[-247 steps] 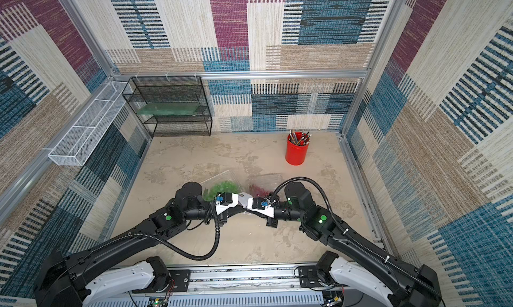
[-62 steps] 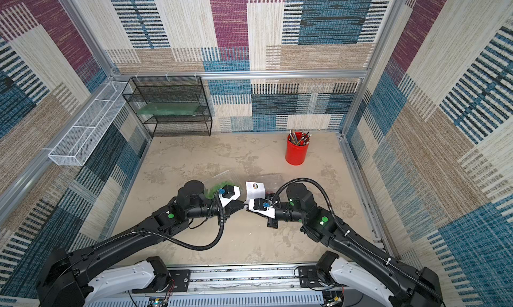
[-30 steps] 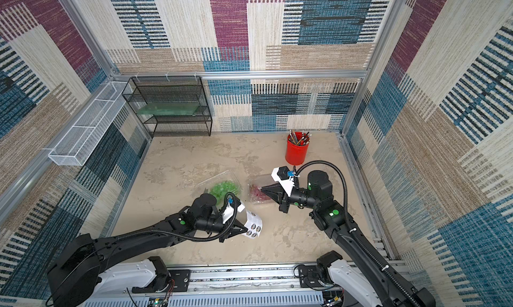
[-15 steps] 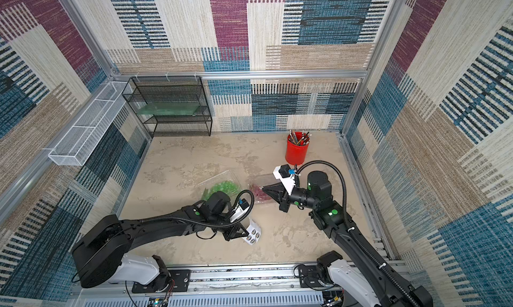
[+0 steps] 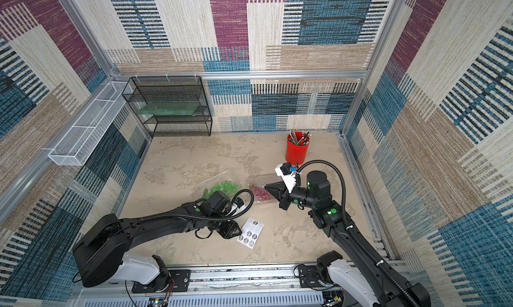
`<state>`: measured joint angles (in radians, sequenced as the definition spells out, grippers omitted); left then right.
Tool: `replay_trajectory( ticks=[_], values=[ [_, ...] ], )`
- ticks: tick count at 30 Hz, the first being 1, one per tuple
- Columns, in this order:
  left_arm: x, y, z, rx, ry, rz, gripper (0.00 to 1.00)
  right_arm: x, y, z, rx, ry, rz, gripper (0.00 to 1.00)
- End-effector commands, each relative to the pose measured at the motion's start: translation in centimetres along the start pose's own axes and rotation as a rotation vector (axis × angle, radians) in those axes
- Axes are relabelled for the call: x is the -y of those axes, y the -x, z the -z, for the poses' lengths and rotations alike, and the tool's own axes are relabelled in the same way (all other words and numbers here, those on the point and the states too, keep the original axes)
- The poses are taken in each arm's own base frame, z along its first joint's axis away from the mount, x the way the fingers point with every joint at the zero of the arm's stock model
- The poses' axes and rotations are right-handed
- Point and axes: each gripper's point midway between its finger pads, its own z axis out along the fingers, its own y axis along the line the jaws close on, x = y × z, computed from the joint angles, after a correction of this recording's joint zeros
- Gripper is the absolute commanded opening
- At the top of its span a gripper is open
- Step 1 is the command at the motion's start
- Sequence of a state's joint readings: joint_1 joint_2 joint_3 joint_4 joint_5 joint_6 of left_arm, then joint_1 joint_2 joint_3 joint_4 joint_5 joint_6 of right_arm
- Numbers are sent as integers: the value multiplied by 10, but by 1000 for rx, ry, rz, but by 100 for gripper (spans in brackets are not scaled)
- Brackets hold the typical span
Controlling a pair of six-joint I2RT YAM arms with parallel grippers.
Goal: Label fruit boxes
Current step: Place the label sticker at the center of the board, then stick the label on the fruit box.
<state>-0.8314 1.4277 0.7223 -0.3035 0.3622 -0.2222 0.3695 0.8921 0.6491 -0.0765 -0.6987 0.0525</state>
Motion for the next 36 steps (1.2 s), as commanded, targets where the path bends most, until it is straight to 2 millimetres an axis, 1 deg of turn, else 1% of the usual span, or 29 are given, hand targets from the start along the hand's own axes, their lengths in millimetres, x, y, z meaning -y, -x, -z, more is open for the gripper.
replay_trajectory(
  ticks=[1, 3, 6, 8, 10, 14, 16, 17, 20, 22, 25, 28, 32, 36],
  values=[
    [-14, -2, 9, -4, 86, 29, 42, 14, 1, -2, -9, -54, -67, 0],
    [-14, 2, 15, 18, 96, 22, 42, 23, -1, -4, -24, -81, -113, 0],
    [-6, 19, 30, 103, 89, 4, 43, 39, -9, -10, -65, -122, -216, 0],
    [-5, 38, 44, 194, 110, -1, 44, 49, -14, -13, -96, -145, -297, 0],
    [-5, 57, 59, 291, 138, 0, 48, 59, -21, -16, -119, -174, -382, 0],
    [-11, 99, 89, 490, 195, 26, 62, 77, -35, -23, -175, -239, -522, 0],
    [-16, 116, 98, 552, 206, 55, 66, 83, -43, -28, -204, -251, -579, 0],
    [-17, 123, 101, 567, 206, 68, 66, 84, -46, -30, -216, -248, -601, 0],
    [-17, 140, 100, 574, 180, 87, 65, 88, -54, -37, -236, -243, -645, 0],
    [-17, 148, 95, 567, 155, 92, 63, 93, -57, -40, -241, -257, -661, 0],
    [-18, 155, 88, 562, 129, 107, 61, 100, -64, -44, -249, -278, -682, 0],
    [-24, 159, 83, 566, 112, 138, 61, 106, -72, -50, -264, -291, -704, 0],
    [-31, 165, 78, 565, 88, 178, 61, 108, -82, -63, -294, -289, -723, 0],
    [-34, 172, 75, 557, 57, 202, 56, 110, -84, -74, -312, -291, -724, 0]
  ],
)
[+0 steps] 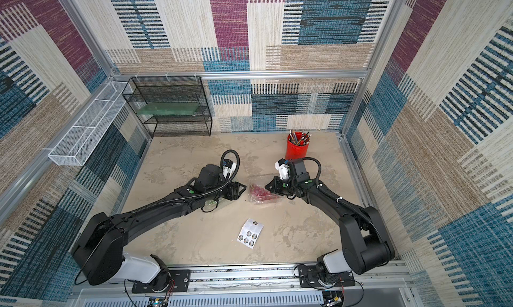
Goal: Label fruit boxes
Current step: Stick the label on the fruit box.
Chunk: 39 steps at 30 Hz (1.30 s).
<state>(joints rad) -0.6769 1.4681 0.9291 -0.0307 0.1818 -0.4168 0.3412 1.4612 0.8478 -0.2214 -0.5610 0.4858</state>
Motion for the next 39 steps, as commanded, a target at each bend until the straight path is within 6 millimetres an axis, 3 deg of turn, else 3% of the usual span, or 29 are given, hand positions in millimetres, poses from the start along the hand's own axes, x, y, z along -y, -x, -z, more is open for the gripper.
replay_trajectory(
  ticks=[1, 12, 27, 39],
  values=[
    [10, 13, -3, 25, -65, 37, 54, -4, 13, -6, 38, -2, 13, 0],
    [13, 15, -13, 1, -92, 55, 44, 5, 13, -16, 27, -25, -1, 0],
    [40, 20, -52, -109, -250, 123, 21, 13, 16, -14, 34, -35, -6, 0],
    [43, 17, -77, -150, -285, 157, 11, 14, 14, -19, 13, -17, -14, 0]
  ],
)
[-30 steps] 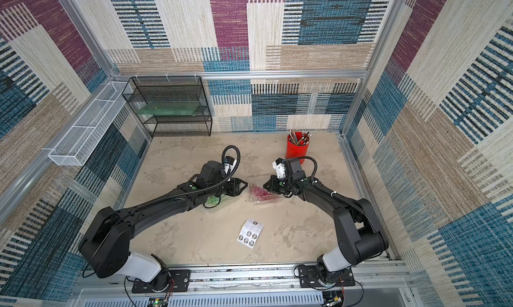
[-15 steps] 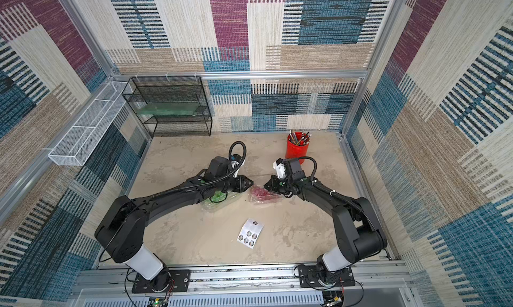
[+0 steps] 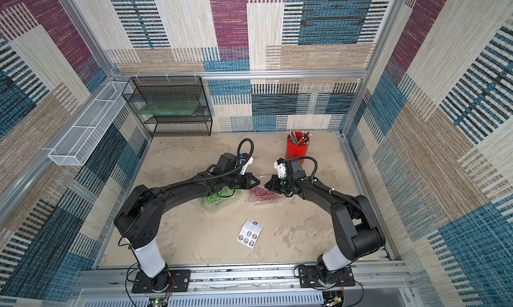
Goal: Label fruit boxes
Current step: Stick the label on the fruit box.
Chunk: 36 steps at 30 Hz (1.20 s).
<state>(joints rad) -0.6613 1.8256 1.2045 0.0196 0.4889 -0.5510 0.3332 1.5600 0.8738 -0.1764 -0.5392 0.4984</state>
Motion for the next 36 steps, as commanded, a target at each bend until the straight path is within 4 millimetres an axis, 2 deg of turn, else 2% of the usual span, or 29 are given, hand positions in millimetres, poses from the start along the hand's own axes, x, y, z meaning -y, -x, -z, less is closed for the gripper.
replay_trajectory(
  ticks=[1, 21, 36],
  values=[
    [7, 5, -4, 5, -39, 1, 11, -3, 6, -1, 14, 16, 17, 0],
    [1, -2, -28, -51, -48, 38, 7, 2, 3, -2, 7, 5, 11, 0],
    [-5, -9, -33, -85, -25, 44, 7, 6, 2, -3, 3, -4, 8, 0]
  ],
)
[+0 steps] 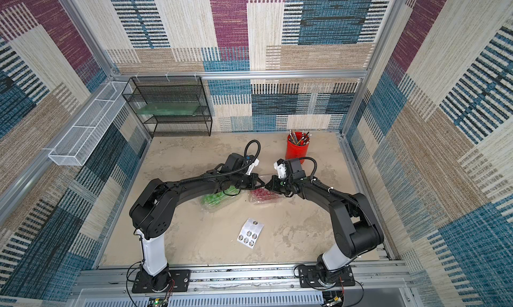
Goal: Label fruit boxes
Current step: Stick the label on the fruit box.
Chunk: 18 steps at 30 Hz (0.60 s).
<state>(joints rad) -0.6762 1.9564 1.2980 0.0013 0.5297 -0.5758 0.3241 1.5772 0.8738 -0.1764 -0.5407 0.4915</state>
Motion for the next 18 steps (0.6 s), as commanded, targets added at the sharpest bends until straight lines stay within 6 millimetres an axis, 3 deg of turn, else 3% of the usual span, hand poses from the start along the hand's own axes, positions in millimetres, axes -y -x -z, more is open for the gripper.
replay_trajectory(
  ticks=[1, 18],
  values=[
    [2, -1, 0, -13, -10, -1, 7, -1, 2, 0, 10, 5, 16, 0],
    [-6, -6, -9, -44, 13, 11, 6, 0, 1, -3, 1, 10, 10, 0]
  ],
)
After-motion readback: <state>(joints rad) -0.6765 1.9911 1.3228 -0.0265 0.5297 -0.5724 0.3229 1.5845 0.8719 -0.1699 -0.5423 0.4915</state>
